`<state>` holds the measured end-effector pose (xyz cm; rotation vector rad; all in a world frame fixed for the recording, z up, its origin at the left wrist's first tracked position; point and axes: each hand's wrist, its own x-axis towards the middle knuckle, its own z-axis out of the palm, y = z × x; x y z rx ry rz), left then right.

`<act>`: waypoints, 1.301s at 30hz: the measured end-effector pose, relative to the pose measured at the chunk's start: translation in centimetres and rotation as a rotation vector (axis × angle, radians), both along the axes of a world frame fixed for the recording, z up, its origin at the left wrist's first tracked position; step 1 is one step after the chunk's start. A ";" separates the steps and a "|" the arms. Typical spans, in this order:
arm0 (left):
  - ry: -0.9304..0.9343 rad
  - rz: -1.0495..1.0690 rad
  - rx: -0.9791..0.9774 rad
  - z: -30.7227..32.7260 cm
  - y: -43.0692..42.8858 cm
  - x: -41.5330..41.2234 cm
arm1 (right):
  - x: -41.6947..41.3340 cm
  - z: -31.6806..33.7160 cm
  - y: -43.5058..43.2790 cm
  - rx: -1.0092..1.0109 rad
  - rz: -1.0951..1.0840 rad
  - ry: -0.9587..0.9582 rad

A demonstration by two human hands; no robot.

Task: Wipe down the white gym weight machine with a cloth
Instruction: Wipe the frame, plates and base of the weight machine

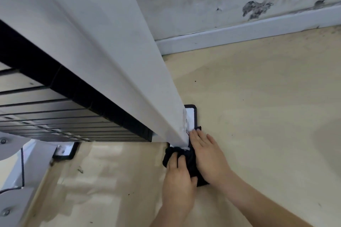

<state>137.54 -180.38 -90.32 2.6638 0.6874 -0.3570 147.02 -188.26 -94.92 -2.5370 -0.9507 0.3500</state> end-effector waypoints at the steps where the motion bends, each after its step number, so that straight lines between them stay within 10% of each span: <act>1: 0.028 -0.037 -0.001 -0.3 0.2 -0.6 | -1.2 0.2 -0.7 0.045 0.021 -0.001; 8: -0.049 -0.099 0.084 -0.7 0.5 -0.3 | 6.9 -0.1 2.2 0.035 -0.183 -0.050; 12: -0.034 -0.018 0.014 -0.7 0.6 0.5 | 4.0 0.2 3.5 0.441 -0.423 0.221; 19: -0.335 0.823 -0.848 3.7 -0.1 2.2 | -2.4 5.2 4.6 1.113 -0.766 1.065; 26: -0.741 0.756 -0.799 8.4 -1.6 1.9 | -2.3 10.3 3.3 1.106 -0.381 0.887; 33: -0.504 0.769 -0.609 9.2 0.1 2.9 | -2.1 9.2 1.9 0.767 -0.182 0.606; 39: -0.675 0.587 -0.307 13.9 0.1 1.9 | -2.6 14.8 2.9 0.749 -0.267 0.499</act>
